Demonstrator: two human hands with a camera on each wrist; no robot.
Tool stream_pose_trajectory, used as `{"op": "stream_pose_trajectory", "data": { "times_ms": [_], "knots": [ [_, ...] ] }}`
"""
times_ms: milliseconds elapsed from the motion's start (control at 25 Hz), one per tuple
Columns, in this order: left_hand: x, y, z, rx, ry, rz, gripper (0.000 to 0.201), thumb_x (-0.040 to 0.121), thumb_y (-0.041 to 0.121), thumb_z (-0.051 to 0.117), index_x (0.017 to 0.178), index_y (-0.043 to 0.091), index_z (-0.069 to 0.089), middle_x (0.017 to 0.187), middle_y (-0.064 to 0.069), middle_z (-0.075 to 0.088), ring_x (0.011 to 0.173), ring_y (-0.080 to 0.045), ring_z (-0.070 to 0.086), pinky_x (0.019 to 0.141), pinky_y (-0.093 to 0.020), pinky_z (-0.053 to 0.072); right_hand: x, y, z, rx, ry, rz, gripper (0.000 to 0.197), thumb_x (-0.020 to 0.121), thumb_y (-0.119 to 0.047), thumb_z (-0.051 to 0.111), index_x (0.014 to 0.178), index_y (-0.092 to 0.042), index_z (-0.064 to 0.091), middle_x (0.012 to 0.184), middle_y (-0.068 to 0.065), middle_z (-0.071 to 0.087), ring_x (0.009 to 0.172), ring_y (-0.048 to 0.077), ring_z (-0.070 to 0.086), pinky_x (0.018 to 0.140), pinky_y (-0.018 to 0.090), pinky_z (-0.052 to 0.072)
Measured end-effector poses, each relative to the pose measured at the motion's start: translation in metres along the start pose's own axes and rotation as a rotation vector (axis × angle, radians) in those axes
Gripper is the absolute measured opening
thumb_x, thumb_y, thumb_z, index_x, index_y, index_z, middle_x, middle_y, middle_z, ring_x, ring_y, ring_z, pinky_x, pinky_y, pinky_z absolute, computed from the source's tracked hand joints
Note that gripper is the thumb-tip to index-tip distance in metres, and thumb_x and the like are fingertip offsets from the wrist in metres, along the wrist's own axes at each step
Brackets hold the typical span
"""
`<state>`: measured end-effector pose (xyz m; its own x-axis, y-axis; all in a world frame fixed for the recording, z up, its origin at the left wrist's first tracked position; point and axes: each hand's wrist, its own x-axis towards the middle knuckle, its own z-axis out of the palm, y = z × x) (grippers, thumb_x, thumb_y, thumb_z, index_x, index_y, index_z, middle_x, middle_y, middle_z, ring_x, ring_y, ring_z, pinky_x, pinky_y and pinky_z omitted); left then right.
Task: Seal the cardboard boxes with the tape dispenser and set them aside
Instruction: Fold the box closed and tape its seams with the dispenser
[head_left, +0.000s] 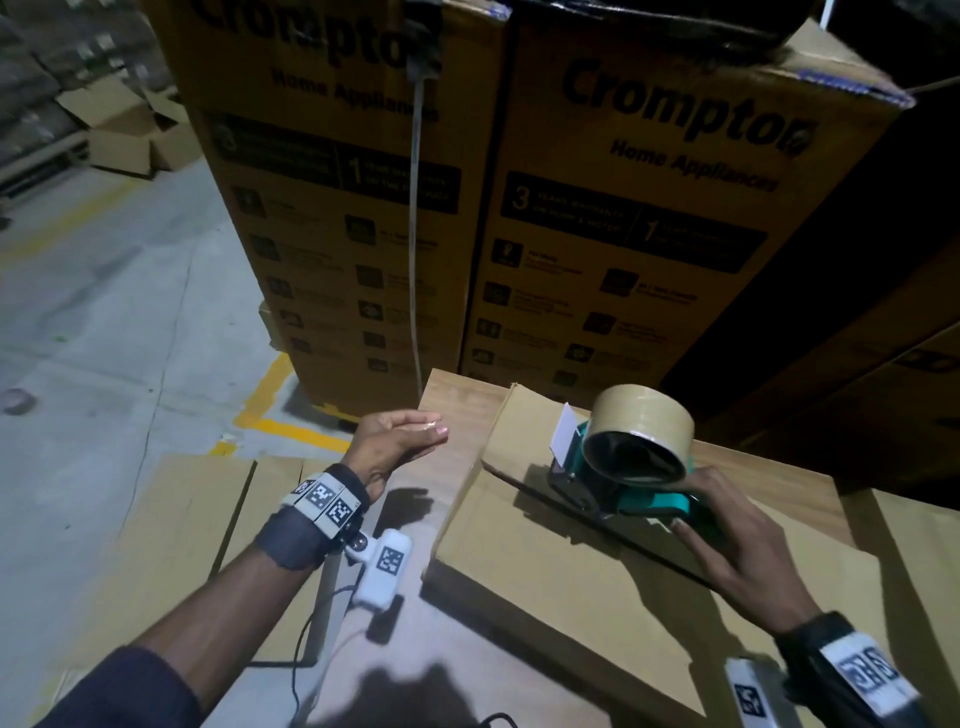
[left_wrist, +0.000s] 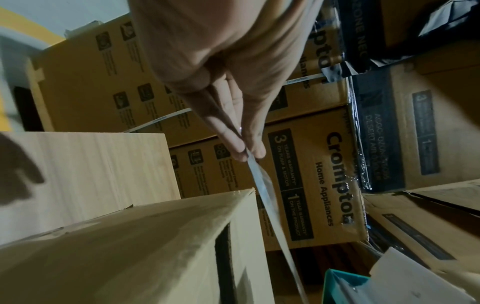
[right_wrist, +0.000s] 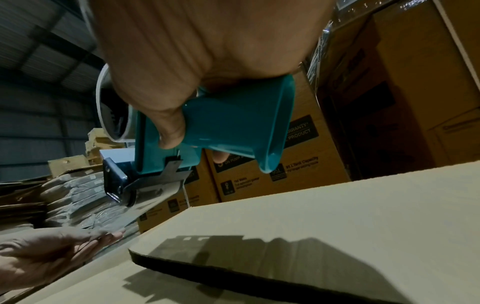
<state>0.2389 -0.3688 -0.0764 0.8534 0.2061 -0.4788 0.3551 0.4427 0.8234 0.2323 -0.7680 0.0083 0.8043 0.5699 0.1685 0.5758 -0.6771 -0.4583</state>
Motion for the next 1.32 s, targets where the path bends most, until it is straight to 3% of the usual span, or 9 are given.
{"op": "stream_pose_trajectory", "data": {
  "times_ms": [200, 360, 480, 640, 800, 880, 1040, 1160, 1320],
  "knots": [
    [0.009, 0.000, -0.007, 0.095, -0.079, -0.037, 0.039, 0.077, -0.011, 0.078, 0.115, -0.006, 0.069, 0.106, -0.025, 0.075, 0.100, -0.029, 0.074, 0.080, -0.025, 0.061, -0.004, 0.009, 0.010, -0.011, -0.019, 0.003, 0.050, 0.092, -0.039, 0.049, 0.136, -0.059, 0.036, 0.126, -0.029, 0.042, 0.100, 0.003, 0.059, 0.074, 0.011, 0.047],
    [0.015, 0.001, -0.012, 0.085, -0.104, -0.040, 0.042, 0.074, -0.005, 0.079, 0.115, -0.004, 0.069, 0.108, -0.023, 0.075, 0.104, -0.031, 0.074, 0.088, -0.029, 0.061, -0.006, 0.013, 0.021, -0.025, -0.003, 0.022, 0.042, 0.092, -0.038, 0.050, 0.133, -0.044, 0.045, 0.124, -0.030, 0.041, 0.099, 0.004, 0.059, 0.075, 0.012, 0.049],
    [0.017, -0.003, -0.014, 0.083, -0.118, -0.050, 0.047, 0.072, -0.002, 0.080, 0.117, -0.003, 0.068, 0.109, -0.021, 0.075, 0.105, -0.030, 0.074, 0.091, -0.030, 0.060, -0.006, 0.013, 0.024, -0.025, 0.003, 0.006, 0.041, 0.096, -0.042, 0.051, 0.133, -0.052, 0.039, 0.123, -0.029, 0.043, 0.102, 0.001, 0.055, 0.075, 0.009, 0.048],
    [0.022, -0.011, -0.014, 0.086, -0.135, -0.047, 0.058, 0.063, 0.006, 0.083, 0.118, -0.003, 0.068, 0.109, -0.022, 0.075, 0.106, -0.031, 0.073, 0.091, -0.031, 0.060, -0.008, 0.015, 0.029, -0.032, -0.016, 0.005, 0.036, 0.102, -0.062, 0.035, 0.138, -0.059, 0.034, 0.123, -0.027, 0.044, 0.099, 0.000, 0.055, 0.072, 0.007, 0.046],
    [0.029, -0.023, -0.014, 0.063, -0.132, -0.097, 0.044, 0.073, -0.005, 0.080, 0.116, -0.002, 0.068, 0.109, -0.021, 0.076, 0.108, -0.032, 0.073, 0.091, -0.030, 0.060, -0.011, 0.019, 0.036, -0.054, -0.056, 0.046, 0.055, 0.096, -0.037, 0.060, 0.139, -0.059, 0.034, 0.124, -0.028, 0.044, 0.098, 0.000, 0.058, 0.072, 0.005, 0.045],
    [0.032, -0.032, -0.012, 0.042, -0.136, -0.141, 0.038, 0.080, -0.011, 0.075, 0.116, -0.002, 0.068, 0.111, -0.021, 0.075, 0.109, -0.031, 0.073, 0.087, -0.028, 0.061, -0.011, 0.020, 0.038, -0.055, -0.049, 0.057, 0.057, 0.095, -0.035, 0.063, 0.139, -0.059, 0.034, 0.123, -0.026, 0.046, 0.097, 0.003, 0.060, 0.073, 0.007, 0.048],
    [0.037, -0.043, -0.001, 0.016, -0.152, -0.265, 0.037, 0.084, -0.016, 0.068, 0.120, -0.008, 0.065, 0.108, -0.025, 0.075, 0.093, -0.025, 0.077, 0.074, -0.023, 0.062, -0.010, 0.021, 0.038, -0.050, -0.031, 0.018, 0.043, 0.099, -0.056, 0.045, 0.140, -0.060, 0.032, 0.123, -0.018, 0.052, 0.096, 0.004, 0.061, 0.074, 0.013, 0.052],
    [0.046, -0.045, 0.001, -0.081, -0.150, -0.382, 0.047, 0.084, -0.022, 0.062, 0.128, -0.004, 0.060, 0.109, -0.030, 0.072, 0.090, -0.030, 0.077, 0.072, -0.029, 0.064, -0.006, 0.020, 0.039, -0.081, -0.038, 0.018, 0.046, 0.096, -0.049, 0.048, 0.139, -0.059, 0.033, 0.124, -0.017, 0.051, 0.095, 0.004, 0.061, 0.073, 0.018, 0.057],
    [0.051, -0.046, 0.002, -0.044, -0.121, -0.408, 0.061, 0.082, -0.025, 0.064, 0.134, 0.003, 0.052, 0.109, -0.029, 0.072, 0.094, -0.034, 0.076, 0.070, -0.033, 0.064, -0.005, 0.022, 0.047, -0.099, -0.025, 0.029, 0.049, 0.097, -0.034, 0.064, 0.136, -0.052, 0.041, 0.124, -0.017, 0.051, 0.094, 0.004, 0.060, 0.070, 0.025, 0.062]
  ]
}}
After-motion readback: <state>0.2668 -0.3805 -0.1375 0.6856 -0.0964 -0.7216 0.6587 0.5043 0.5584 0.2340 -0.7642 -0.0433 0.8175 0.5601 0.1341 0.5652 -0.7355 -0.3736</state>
